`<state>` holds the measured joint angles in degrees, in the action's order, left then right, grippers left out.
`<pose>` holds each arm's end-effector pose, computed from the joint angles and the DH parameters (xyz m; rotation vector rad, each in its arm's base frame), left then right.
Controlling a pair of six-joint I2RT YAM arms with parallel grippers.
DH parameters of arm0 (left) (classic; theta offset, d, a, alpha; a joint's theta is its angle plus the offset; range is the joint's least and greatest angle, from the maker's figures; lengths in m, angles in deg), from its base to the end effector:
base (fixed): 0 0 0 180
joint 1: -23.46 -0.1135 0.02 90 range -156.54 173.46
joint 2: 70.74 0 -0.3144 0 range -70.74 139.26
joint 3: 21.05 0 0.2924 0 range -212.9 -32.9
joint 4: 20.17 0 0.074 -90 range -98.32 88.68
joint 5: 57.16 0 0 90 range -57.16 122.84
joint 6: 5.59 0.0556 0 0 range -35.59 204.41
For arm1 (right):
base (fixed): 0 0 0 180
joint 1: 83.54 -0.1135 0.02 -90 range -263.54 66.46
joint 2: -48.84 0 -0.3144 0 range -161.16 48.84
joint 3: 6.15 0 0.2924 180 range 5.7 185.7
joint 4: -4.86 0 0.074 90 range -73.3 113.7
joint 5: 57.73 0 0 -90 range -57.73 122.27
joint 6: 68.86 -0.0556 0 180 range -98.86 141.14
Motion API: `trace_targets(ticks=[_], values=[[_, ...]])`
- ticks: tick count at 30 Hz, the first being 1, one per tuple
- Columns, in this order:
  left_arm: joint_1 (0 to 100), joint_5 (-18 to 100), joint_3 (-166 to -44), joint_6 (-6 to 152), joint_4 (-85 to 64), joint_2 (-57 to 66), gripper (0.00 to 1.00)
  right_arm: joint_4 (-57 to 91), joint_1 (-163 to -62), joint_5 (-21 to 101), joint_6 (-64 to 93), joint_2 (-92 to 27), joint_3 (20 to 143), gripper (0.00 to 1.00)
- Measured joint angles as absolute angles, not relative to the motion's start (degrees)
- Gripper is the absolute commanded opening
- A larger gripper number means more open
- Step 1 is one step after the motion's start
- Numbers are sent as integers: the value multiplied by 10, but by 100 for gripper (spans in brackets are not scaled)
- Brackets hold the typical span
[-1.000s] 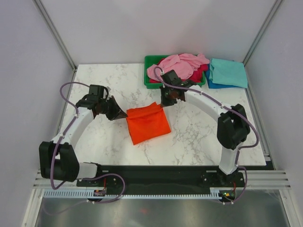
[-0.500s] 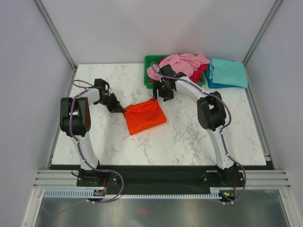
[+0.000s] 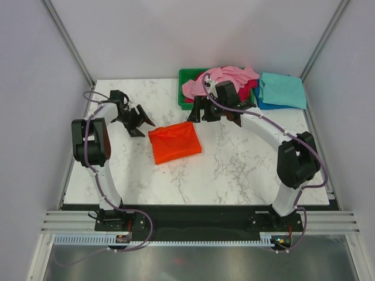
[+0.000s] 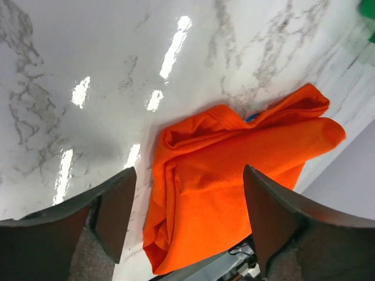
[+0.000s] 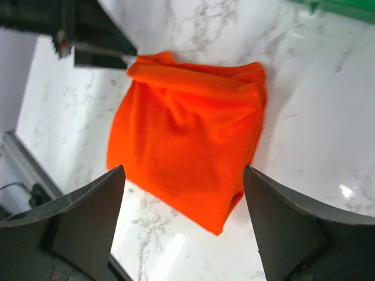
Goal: Fold and stack the t-shirts
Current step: Fold the tshirt
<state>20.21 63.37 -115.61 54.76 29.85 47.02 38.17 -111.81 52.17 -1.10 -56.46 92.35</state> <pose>0.4712 -0.0015 0.1598 -0.6992 2.7743 -0.8558 0.4225 0.2487 0.3008 -0.3165 2.3468 0.8429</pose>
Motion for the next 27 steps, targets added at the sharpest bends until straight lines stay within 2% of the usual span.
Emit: trace_targets(ticks=[2,4,7,9,13,16,19,27], values=[[202,620,-1177,550,308,460,87,327,-1118,555,-16,-534,873,85],[205,595,-1193,552,320,435,88,277,-1119,588,-23,-531,838,75],[225,548,-1198,554,328,364,84,219,-1119,640,-47,-547,794,61],[257,521,-1191,554,327,302,76,185,-1119,671,-66,-561,776,54],[363,503,-1118,539,282,178,60,143,-1119,711,-86,-579,746,53],[442,498,-1016,506,217,125,60,136,-1117,727,-81,-585,732,53],[488,489,-921,473,172,121,59,122,-1112,749,-76,-605,725,52],[483,440,-793,437,100,148,59,85,-1096,789,-68,-681,687,52]])
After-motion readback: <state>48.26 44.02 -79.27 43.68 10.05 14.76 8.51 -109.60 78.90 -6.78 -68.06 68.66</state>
